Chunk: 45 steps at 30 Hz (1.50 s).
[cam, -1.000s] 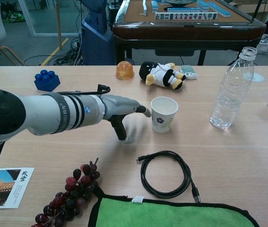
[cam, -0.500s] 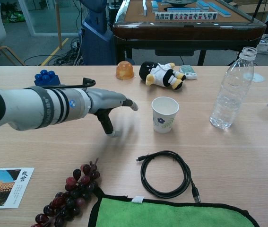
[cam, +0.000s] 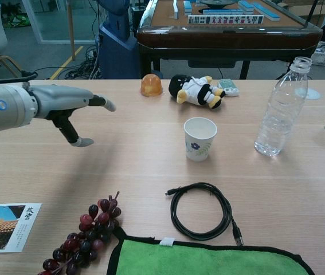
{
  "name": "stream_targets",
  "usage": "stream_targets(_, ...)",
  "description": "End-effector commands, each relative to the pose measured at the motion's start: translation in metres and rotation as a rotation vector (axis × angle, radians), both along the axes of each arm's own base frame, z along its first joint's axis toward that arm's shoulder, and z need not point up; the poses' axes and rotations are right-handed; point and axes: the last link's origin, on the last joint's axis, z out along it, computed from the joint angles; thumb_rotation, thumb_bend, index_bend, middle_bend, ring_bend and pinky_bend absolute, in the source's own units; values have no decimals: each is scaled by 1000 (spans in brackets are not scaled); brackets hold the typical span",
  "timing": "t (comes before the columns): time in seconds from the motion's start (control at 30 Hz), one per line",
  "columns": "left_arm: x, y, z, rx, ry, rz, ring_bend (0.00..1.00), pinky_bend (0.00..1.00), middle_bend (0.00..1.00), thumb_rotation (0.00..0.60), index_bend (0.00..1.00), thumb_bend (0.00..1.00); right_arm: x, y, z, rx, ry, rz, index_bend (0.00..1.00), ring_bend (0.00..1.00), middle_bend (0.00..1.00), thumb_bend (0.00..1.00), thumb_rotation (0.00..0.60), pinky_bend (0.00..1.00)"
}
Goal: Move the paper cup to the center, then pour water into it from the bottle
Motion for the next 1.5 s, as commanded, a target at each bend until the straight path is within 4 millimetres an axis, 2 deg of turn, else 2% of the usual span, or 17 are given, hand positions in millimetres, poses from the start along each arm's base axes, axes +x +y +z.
stream_targets(0.03,-21,-12,23,41,-5,19,0,20,0,600,0,325,0,0,0,-5,-1,1,276,221,287,336,600,401)
stream_targets(0.33,-60,-47,69,129,-26,17,0,20,0,600,0,325,5,-8,-5,-41,-42,15,277,222,287,314,600,400)
stream_targets(0.73,-94,-87,108,286,-79,-30,0,21,0,600,35,319,17,-36,-15,-54,-73,18,277,199,259,183,600,400)
stream_targets(0.93,-117,-110,115,336,-77,2,0,21,0,600,47,318,21,-49,-26,-54,-101,21,272,174,221,69,600,383)
stream_targets(1.03,-126,-119,118,352,-77,12,0,21,0,600,47,318,22,-55,-33,-54,-123,17,192,160,194,19,600,343)
stream_targets(1.13,-131,-127,120,368,-92,21,0,21,0,600,48,318,24,-61,-38,-59,-139,12,141,129,159,4,600,285)
stream_targets(1.27,-135,-134,121,383,-116,26,0,21,0,600,49,318,27,-71,-43,-73,-171,3,123,90,118,0,600,235)
stream_targets(1.5,-140,-137,121,383,-135,28,0,21,0,600,50,318,22,-91,-53,-61,-206,-40,123,85,110,0,600,229)
